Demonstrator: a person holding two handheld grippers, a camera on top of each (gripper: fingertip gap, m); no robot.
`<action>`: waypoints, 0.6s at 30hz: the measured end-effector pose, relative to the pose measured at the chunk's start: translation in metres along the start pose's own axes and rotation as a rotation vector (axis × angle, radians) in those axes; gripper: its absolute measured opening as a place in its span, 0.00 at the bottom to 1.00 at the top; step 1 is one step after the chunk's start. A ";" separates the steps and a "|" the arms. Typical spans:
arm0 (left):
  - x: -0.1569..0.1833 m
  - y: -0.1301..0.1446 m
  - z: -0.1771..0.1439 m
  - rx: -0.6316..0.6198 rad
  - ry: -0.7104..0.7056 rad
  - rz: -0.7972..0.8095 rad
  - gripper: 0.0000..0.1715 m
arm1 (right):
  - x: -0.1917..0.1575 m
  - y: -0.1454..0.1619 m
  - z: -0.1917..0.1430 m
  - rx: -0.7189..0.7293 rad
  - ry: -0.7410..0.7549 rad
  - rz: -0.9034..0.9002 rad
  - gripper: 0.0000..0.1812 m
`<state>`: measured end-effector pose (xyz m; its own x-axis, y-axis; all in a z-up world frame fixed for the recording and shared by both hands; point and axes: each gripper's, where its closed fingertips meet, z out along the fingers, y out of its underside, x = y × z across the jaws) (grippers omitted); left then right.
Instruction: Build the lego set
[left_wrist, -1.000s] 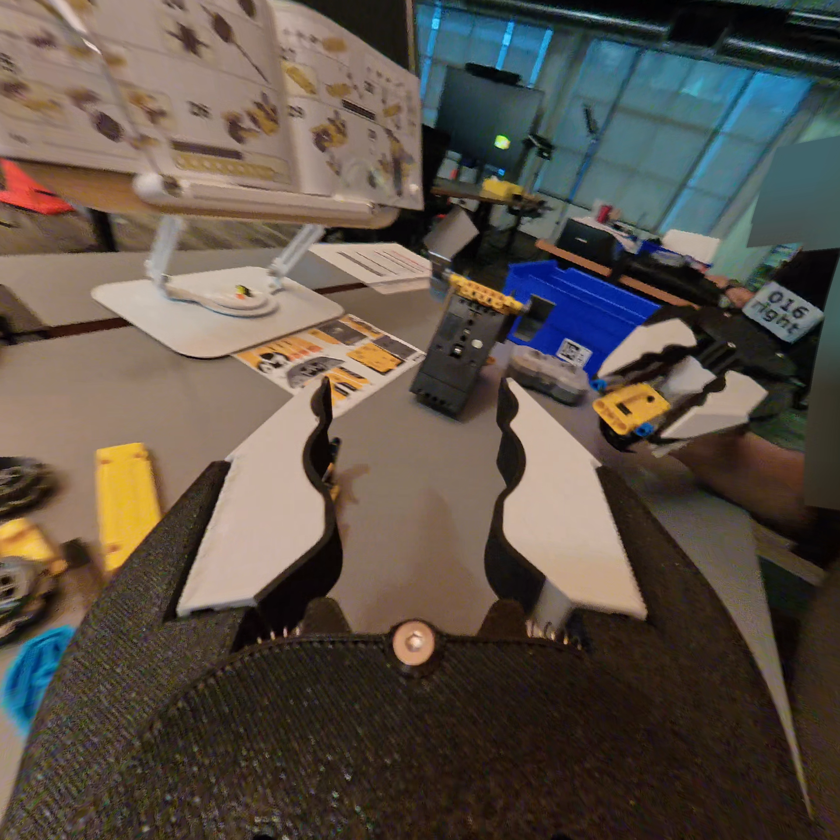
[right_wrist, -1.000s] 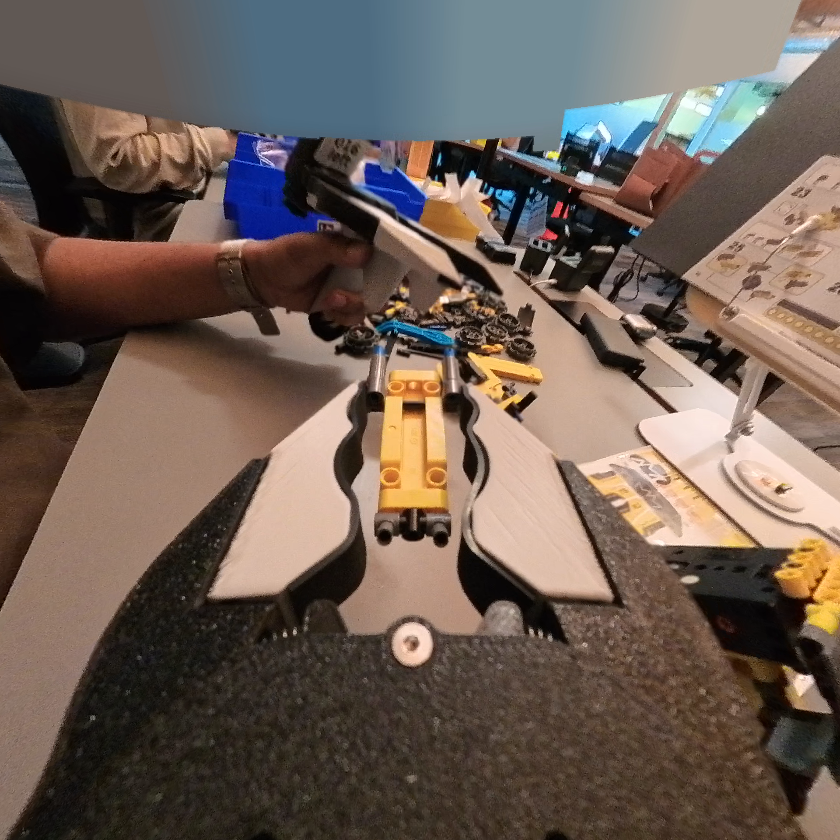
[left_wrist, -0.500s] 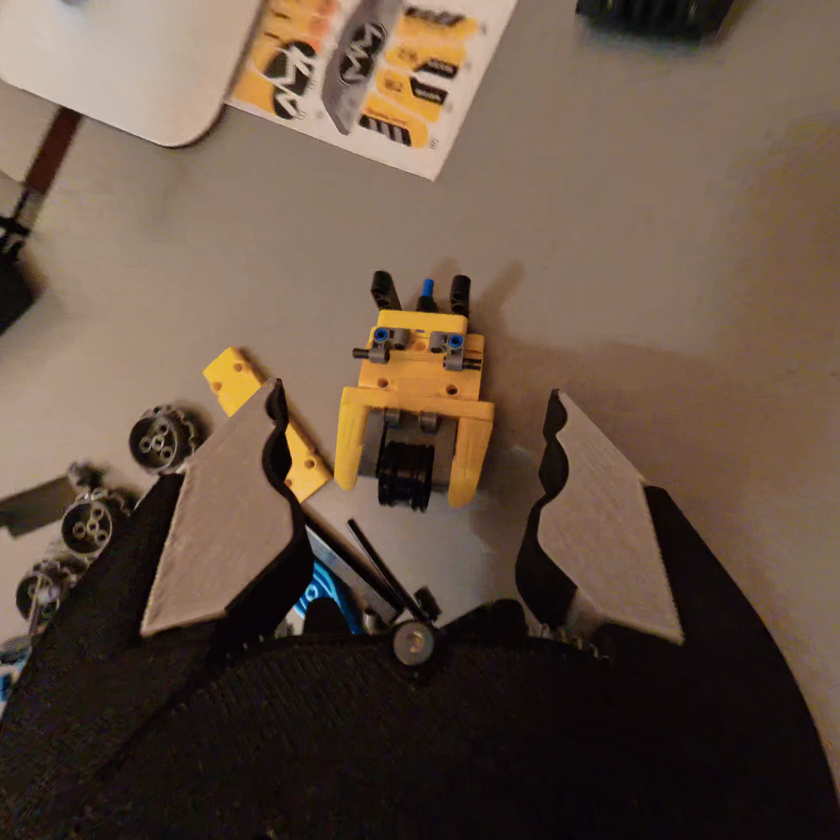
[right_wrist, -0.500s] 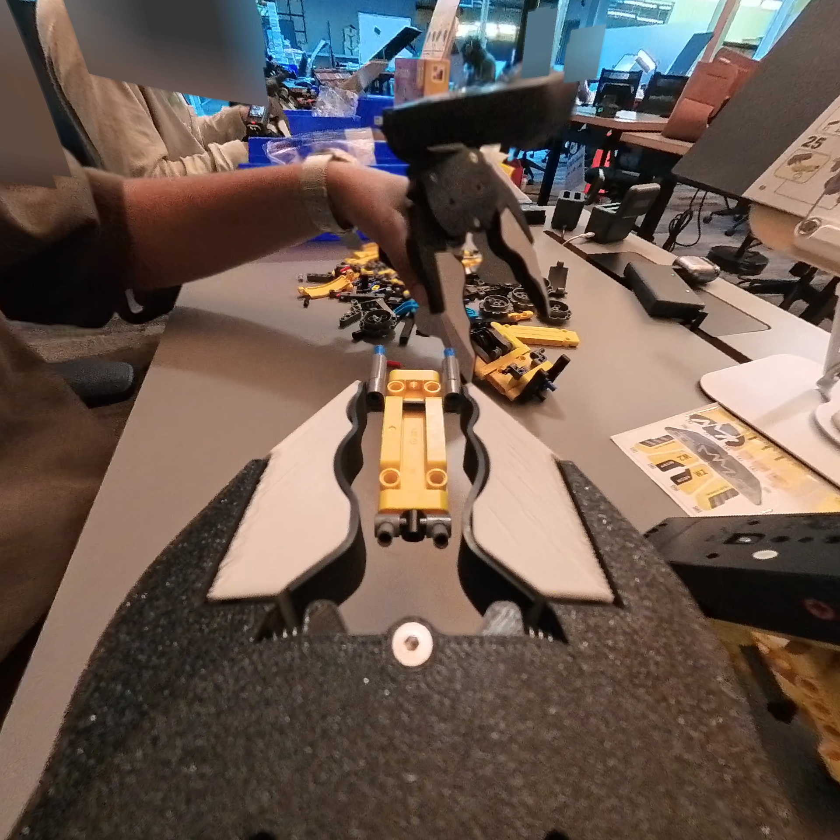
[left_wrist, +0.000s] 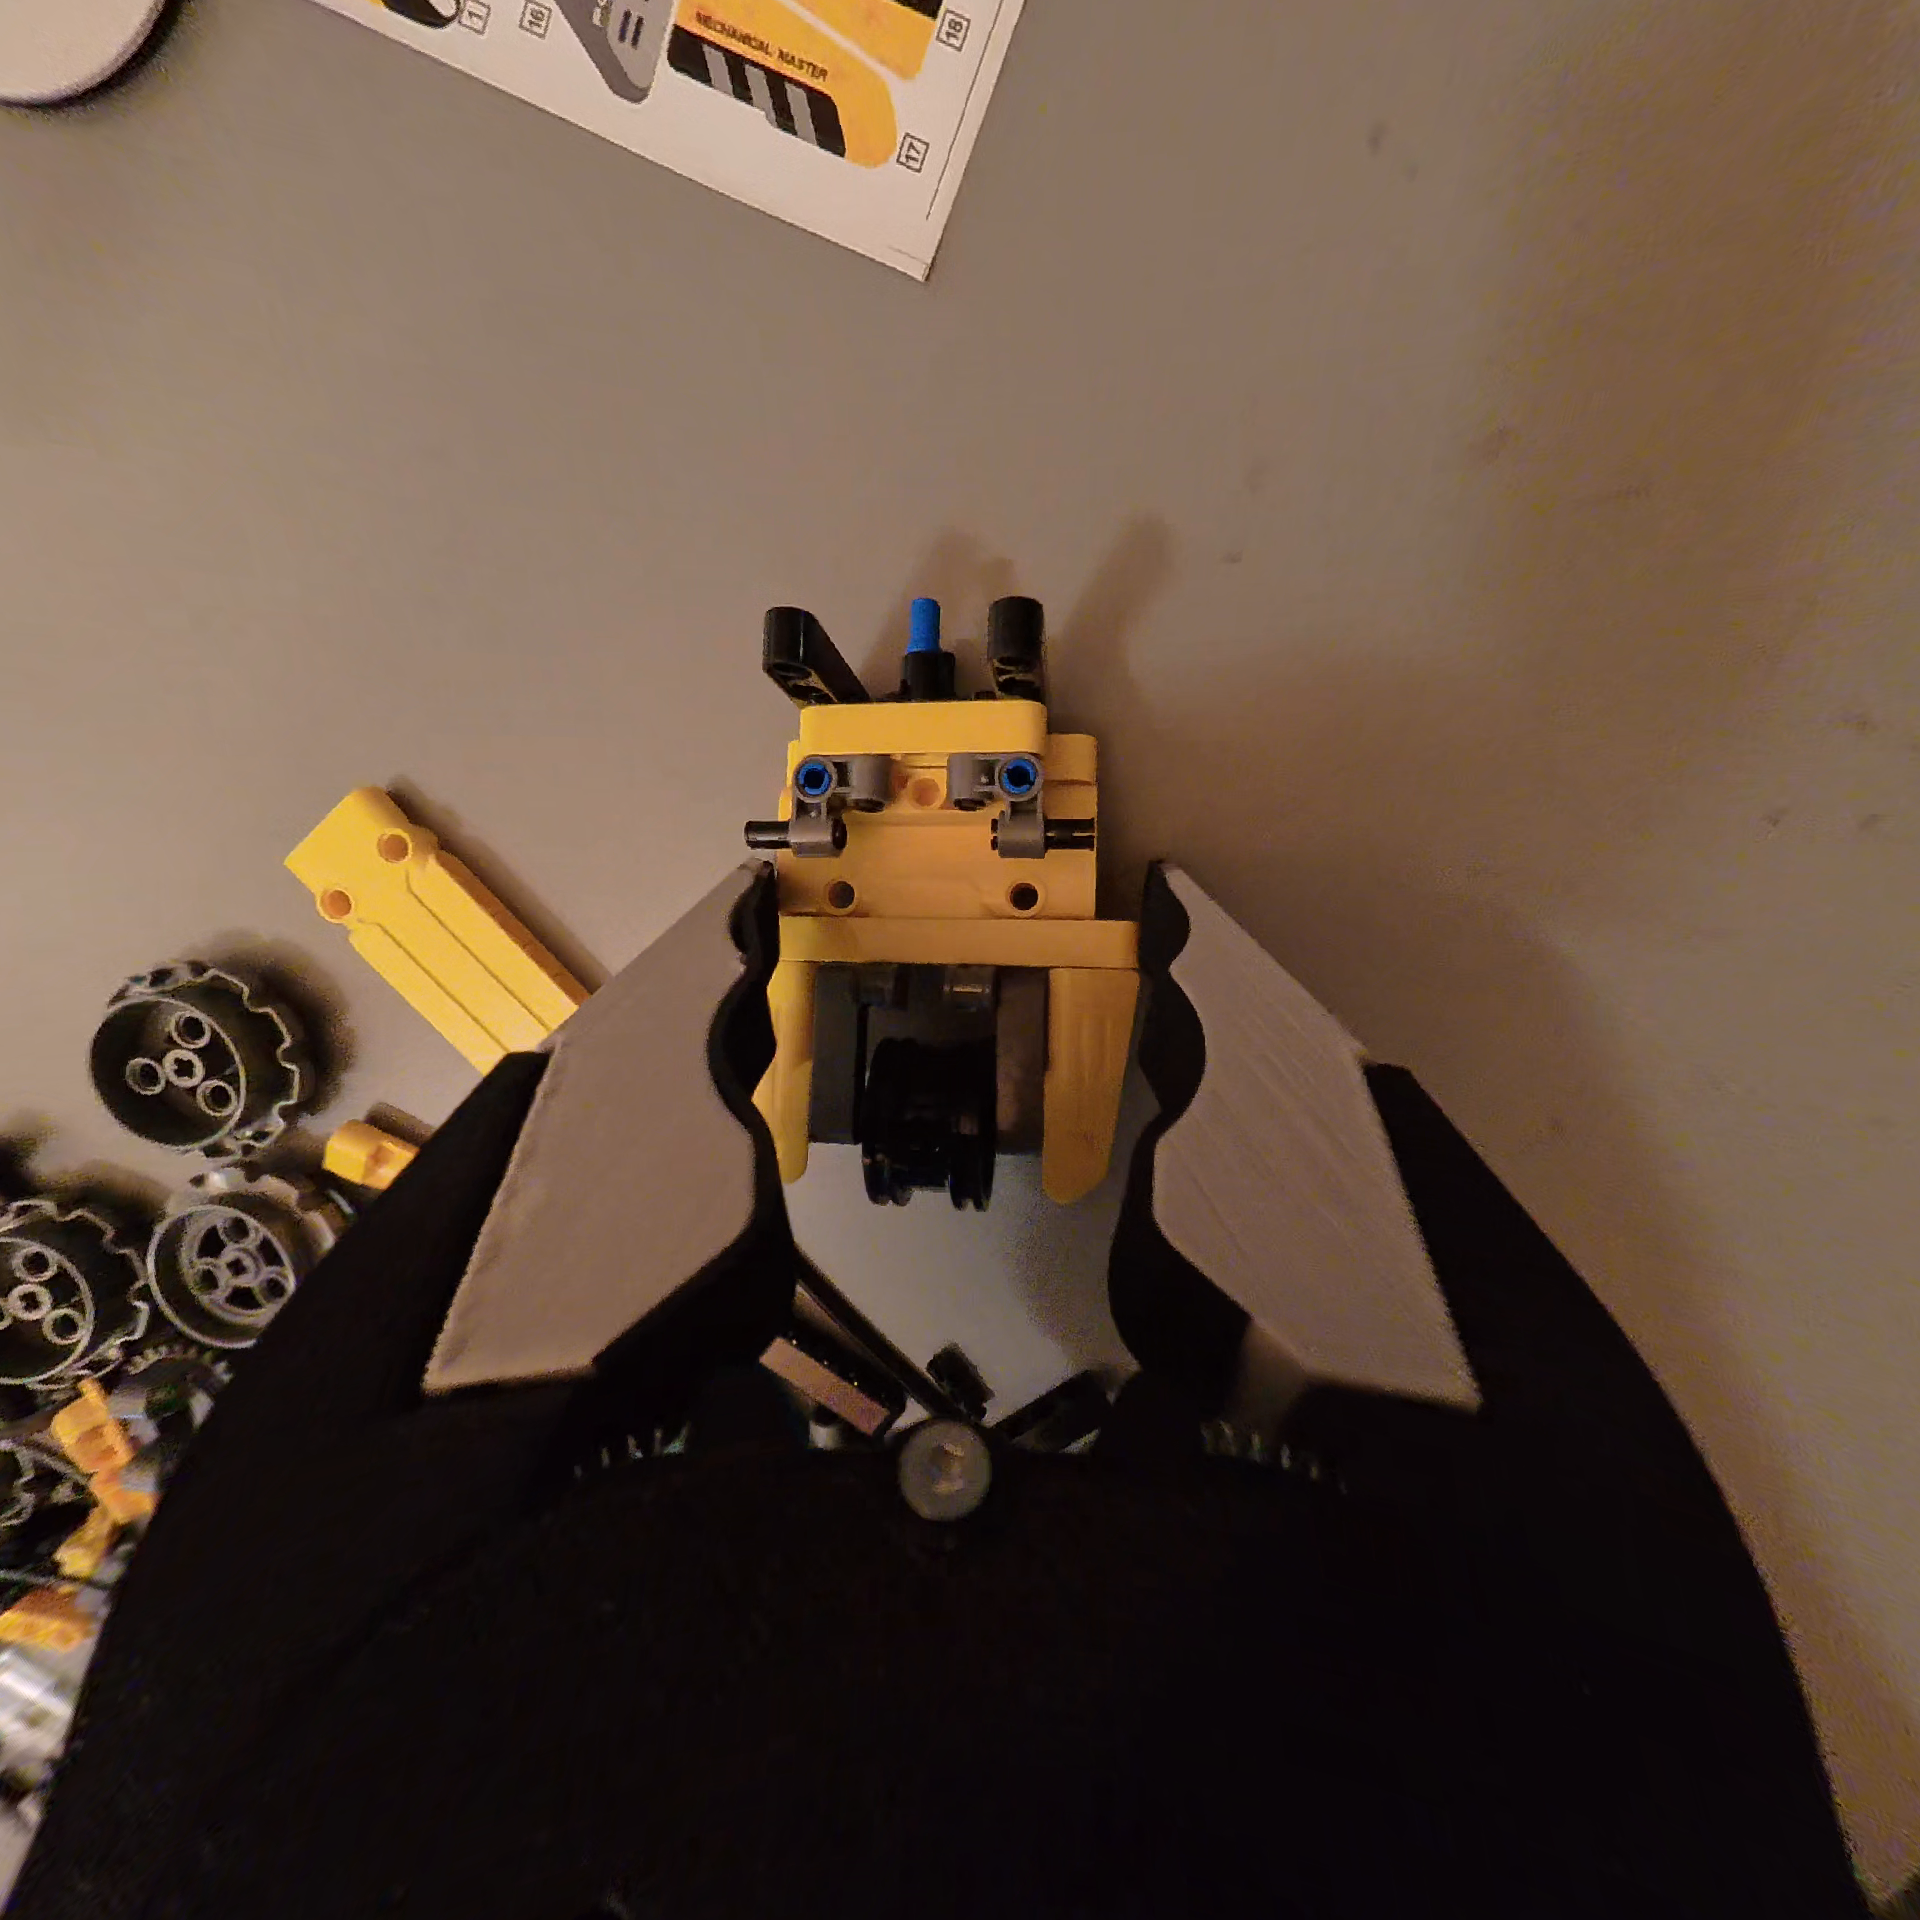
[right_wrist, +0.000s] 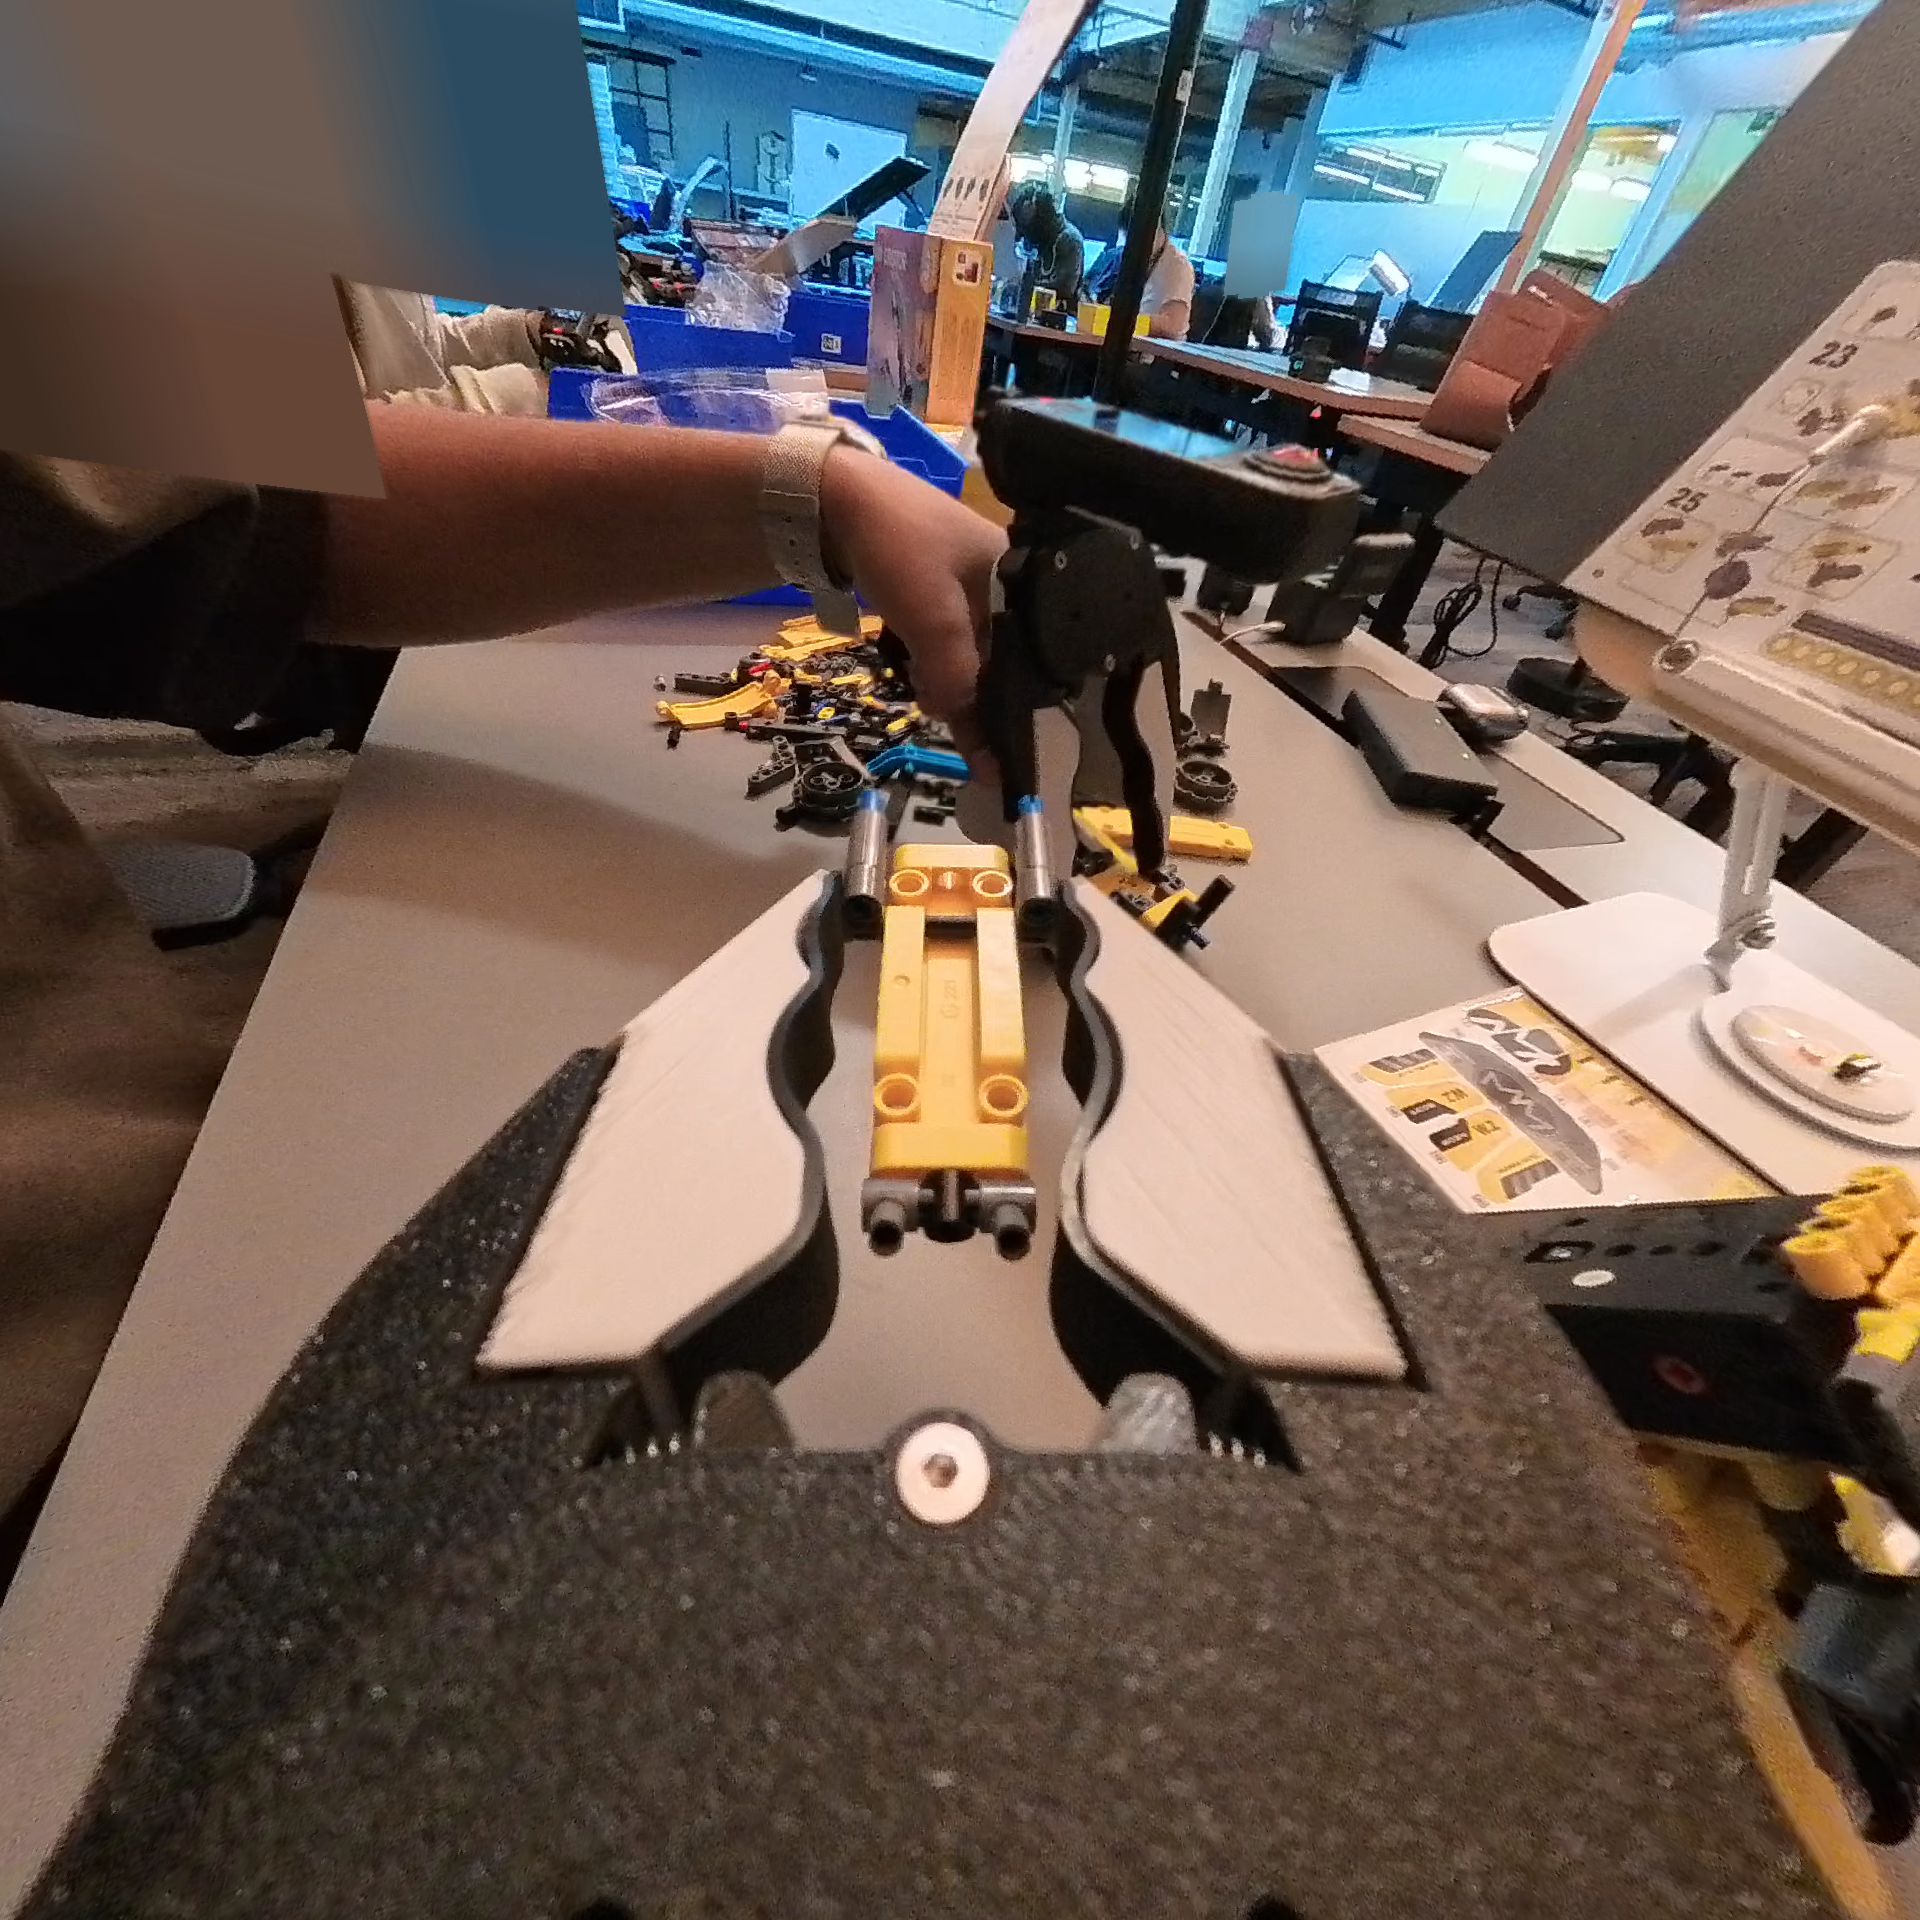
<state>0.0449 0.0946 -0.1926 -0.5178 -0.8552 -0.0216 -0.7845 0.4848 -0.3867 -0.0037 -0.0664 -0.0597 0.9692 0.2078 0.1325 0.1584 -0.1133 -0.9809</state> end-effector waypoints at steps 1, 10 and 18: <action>0.000 0.000 -0.001 0.007 0.019 -0.016 0.39 | 0.000 -0.001 -0.001 0.002 0.005 -0.006 0.22; 0.079 -0.090 -0.128 1.007 0.566 -0.196 0.38 | 0.014 -0.017 -0.014 0.092 0.021 0.099 0.22; 0.132 -0.095 -0.165 1.364 0.839 -0.250 0.38 | 0.010 -0.031 -0.020 0.196 -0.085 0.285 0.22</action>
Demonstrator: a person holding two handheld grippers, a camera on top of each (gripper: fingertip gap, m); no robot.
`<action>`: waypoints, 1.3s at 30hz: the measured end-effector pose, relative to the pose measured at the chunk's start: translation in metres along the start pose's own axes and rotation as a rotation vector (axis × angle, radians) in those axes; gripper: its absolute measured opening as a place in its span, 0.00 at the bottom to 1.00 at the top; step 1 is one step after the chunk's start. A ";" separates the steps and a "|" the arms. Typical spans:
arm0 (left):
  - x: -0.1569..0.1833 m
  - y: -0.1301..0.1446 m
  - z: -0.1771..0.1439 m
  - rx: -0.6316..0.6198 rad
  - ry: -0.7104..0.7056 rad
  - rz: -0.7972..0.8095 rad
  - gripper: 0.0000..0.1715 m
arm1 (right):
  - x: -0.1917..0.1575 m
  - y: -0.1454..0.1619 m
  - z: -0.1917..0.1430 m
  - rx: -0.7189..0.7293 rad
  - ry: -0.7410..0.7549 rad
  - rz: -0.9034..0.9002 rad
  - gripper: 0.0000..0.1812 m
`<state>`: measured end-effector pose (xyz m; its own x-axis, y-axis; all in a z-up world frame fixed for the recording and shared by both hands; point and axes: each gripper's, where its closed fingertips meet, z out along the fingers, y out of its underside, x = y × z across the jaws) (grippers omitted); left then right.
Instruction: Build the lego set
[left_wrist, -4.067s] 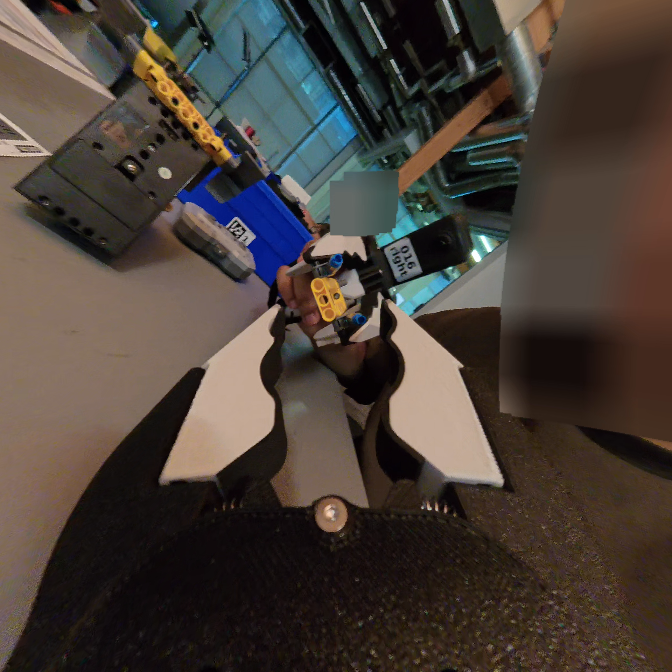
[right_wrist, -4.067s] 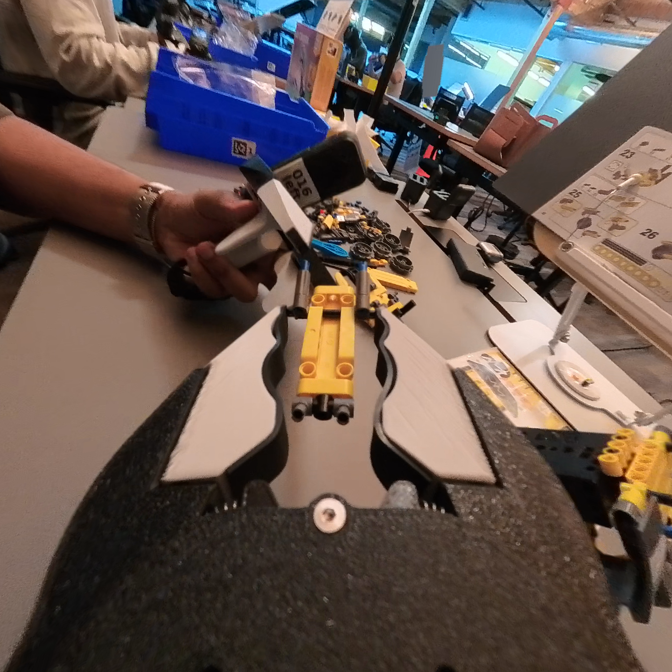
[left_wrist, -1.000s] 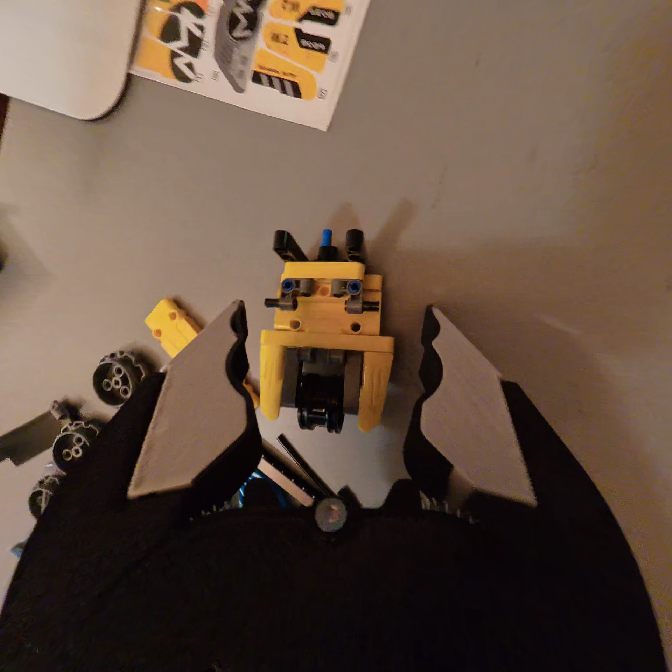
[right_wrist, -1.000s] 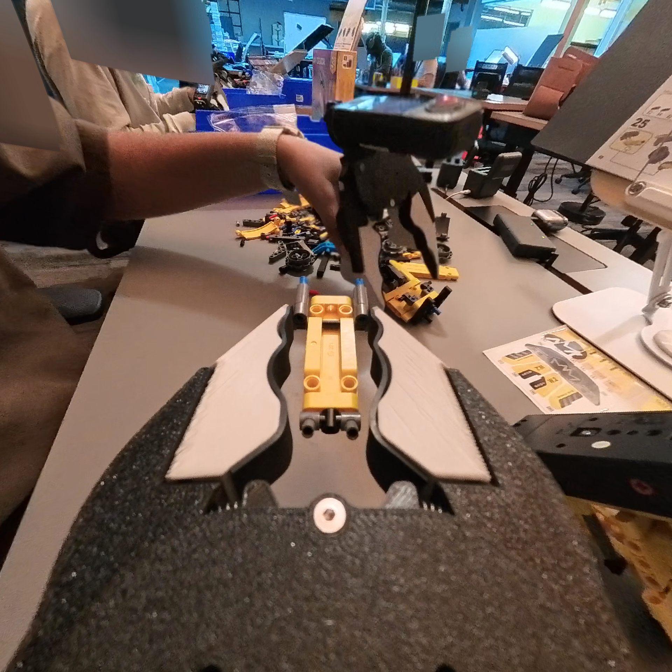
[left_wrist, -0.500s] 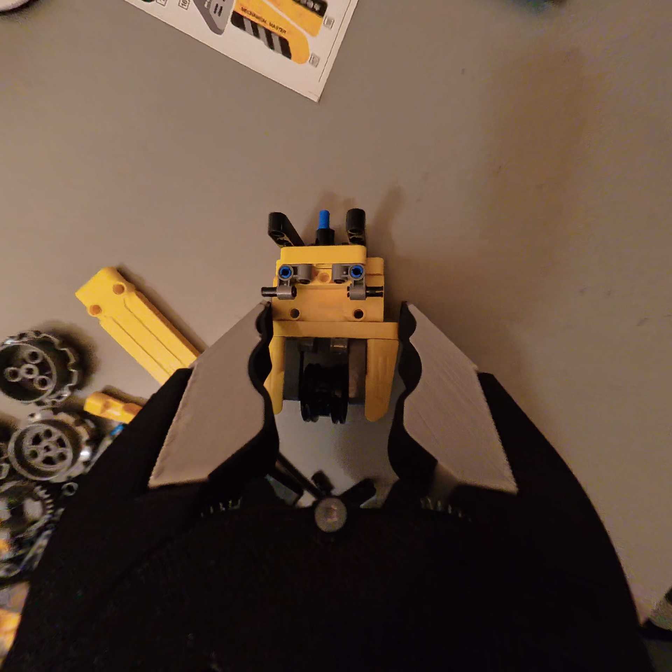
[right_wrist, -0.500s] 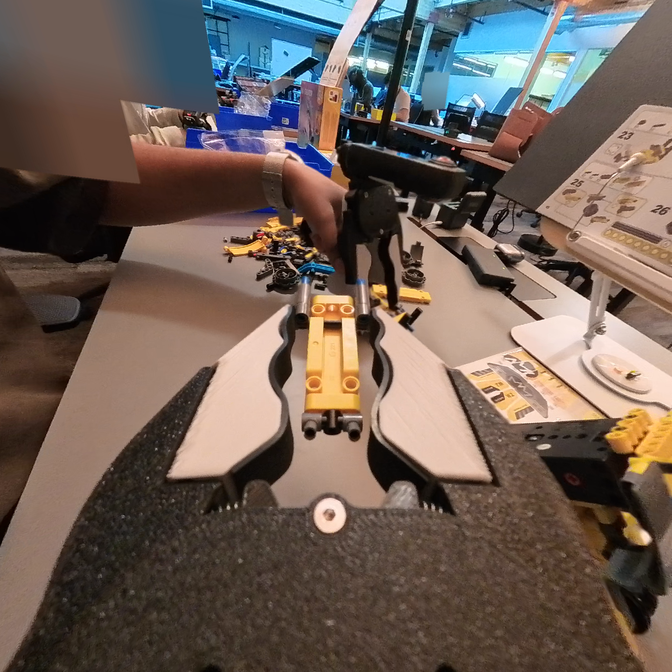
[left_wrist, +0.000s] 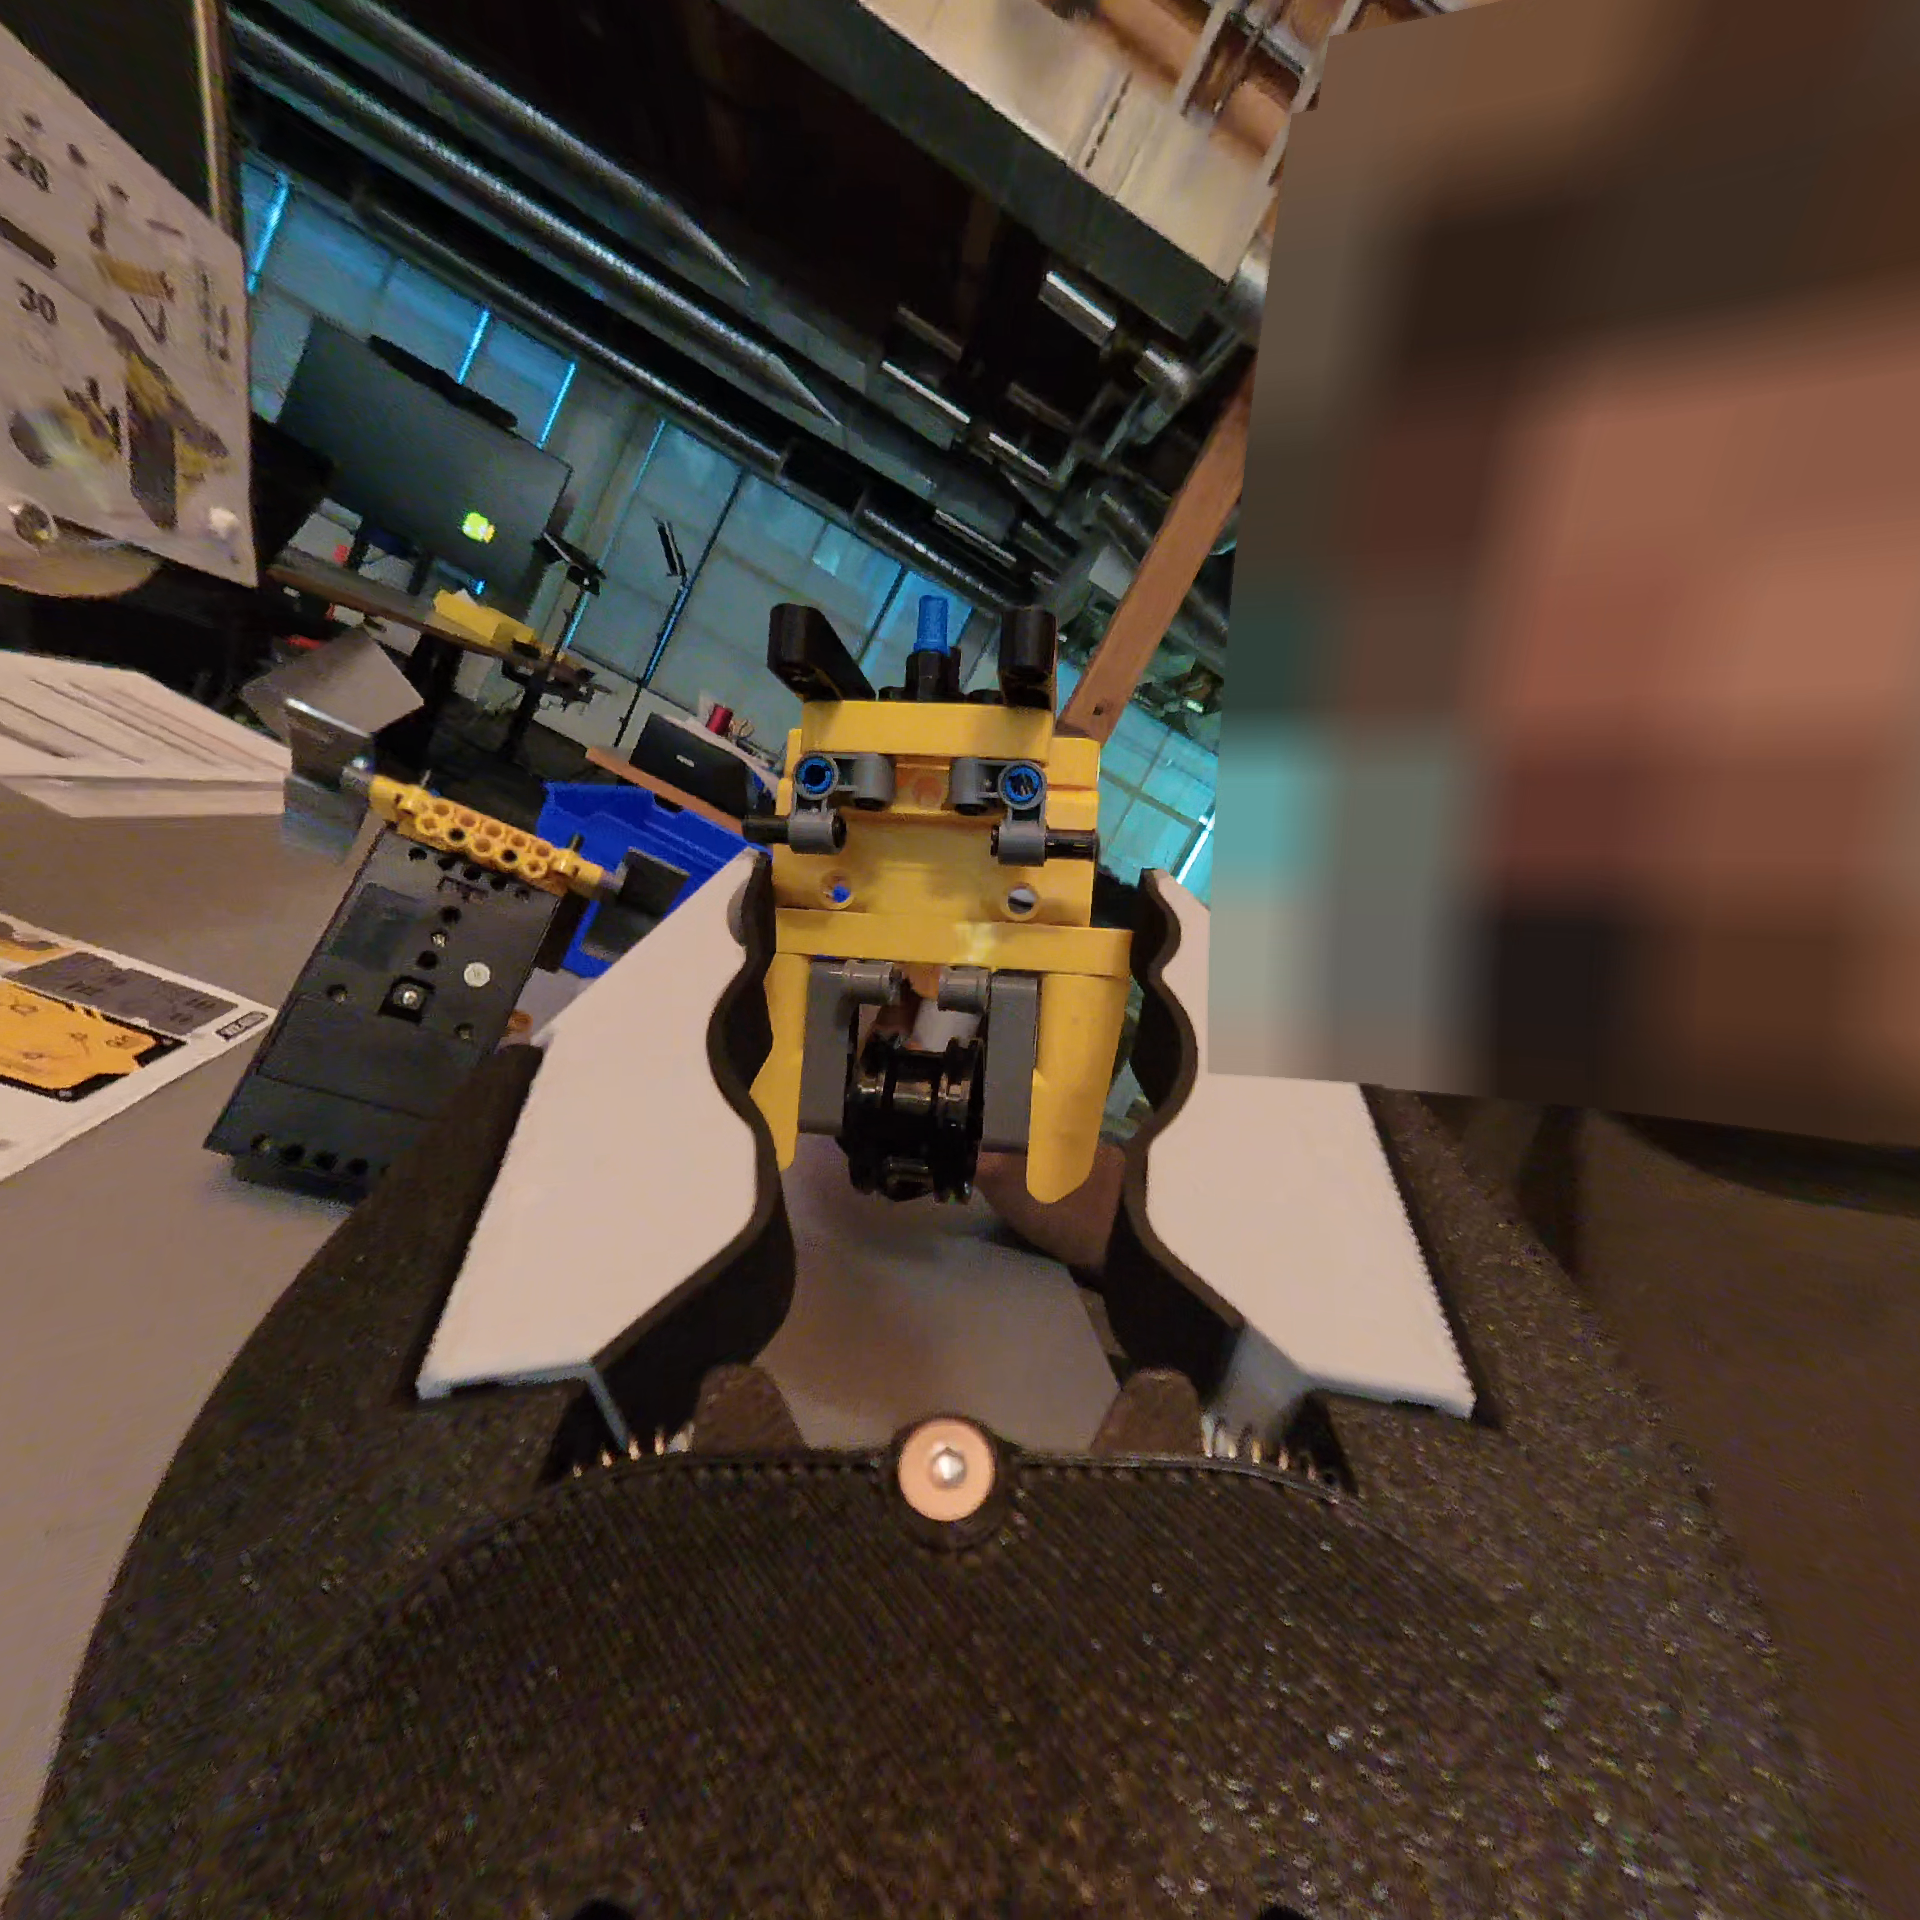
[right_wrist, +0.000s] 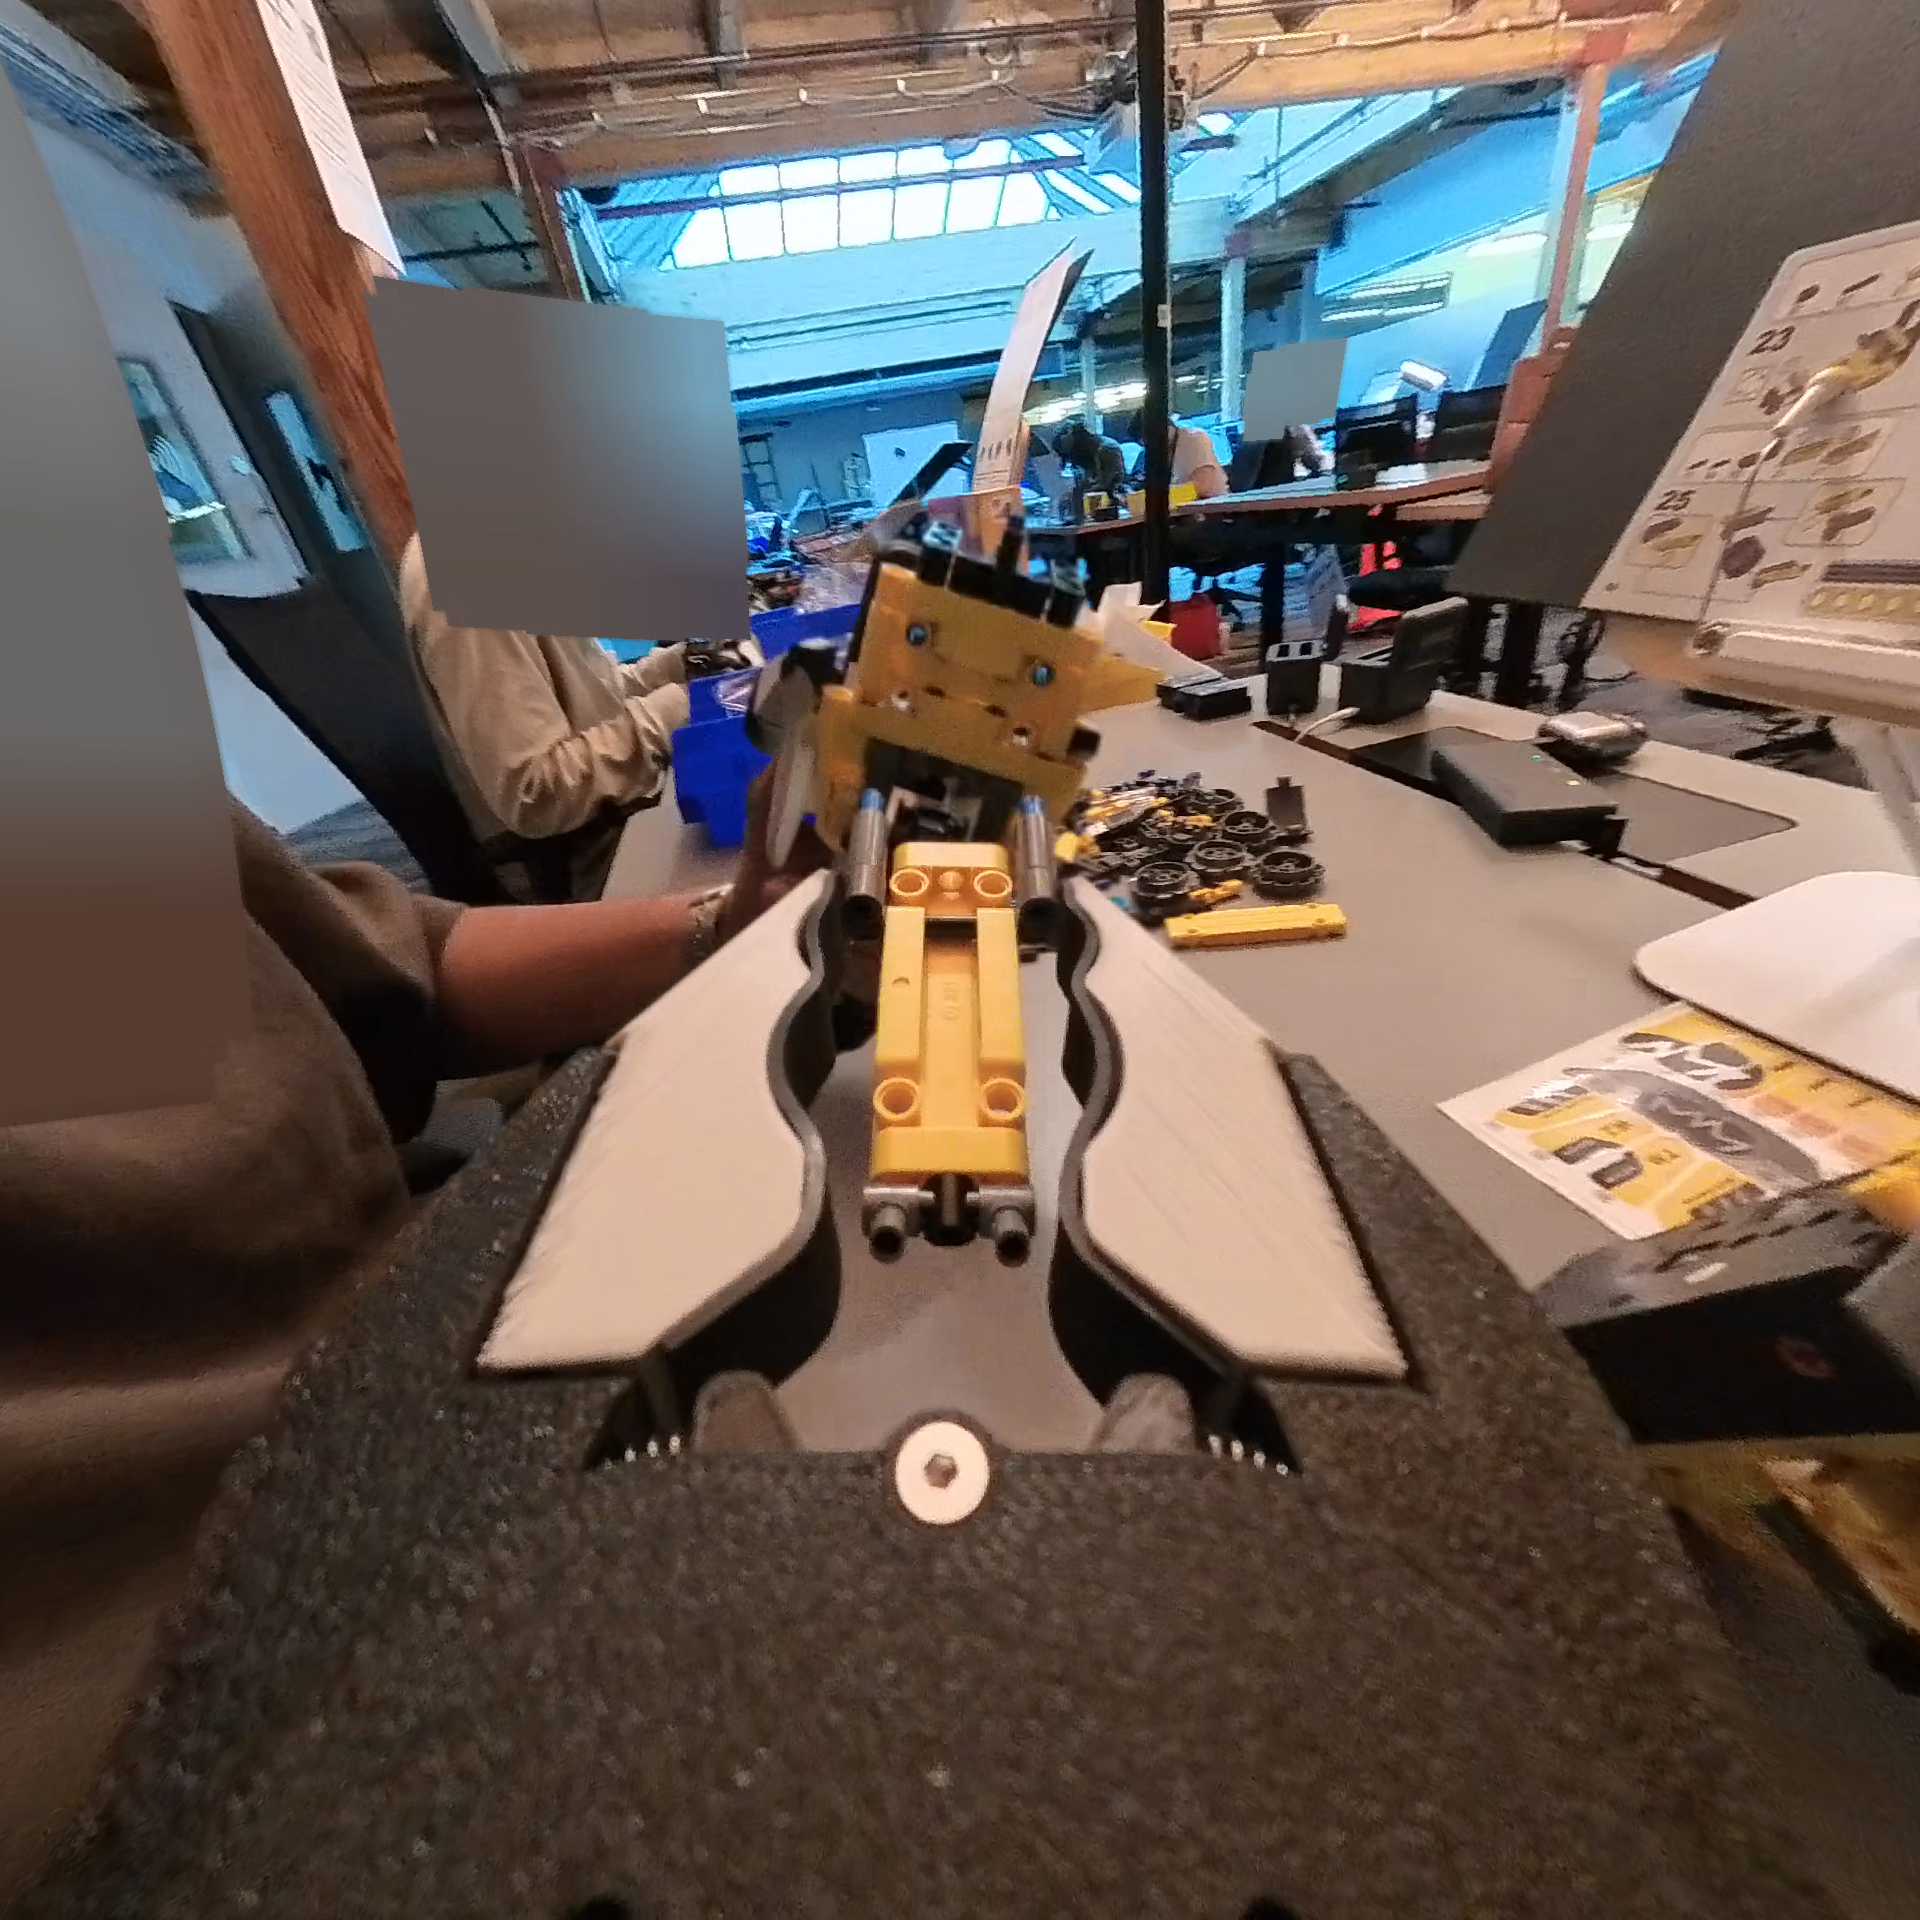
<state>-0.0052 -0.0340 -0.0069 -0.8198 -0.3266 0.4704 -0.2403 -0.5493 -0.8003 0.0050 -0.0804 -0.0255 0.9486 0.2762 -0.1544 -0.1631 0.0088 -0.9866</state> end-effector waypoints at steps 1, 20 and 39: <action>-0.001 0.005 0.002 -0.015 -0.008 0.005 0.38 | -0.002 0.002 0.002 -0.006 -0.011 0.013 0.22; -0.002 0.039 0.021 -0.108 -0.044 0.123 0.38 | 0.001 0.018 0.008 -0.044 -0.058 0.193 0.22; 0.002 0.038 0.022 -0.085 -0.034 0.127 0.38 | -0.003 0.016 0.009 -0.042 -0.063 0.154 0.22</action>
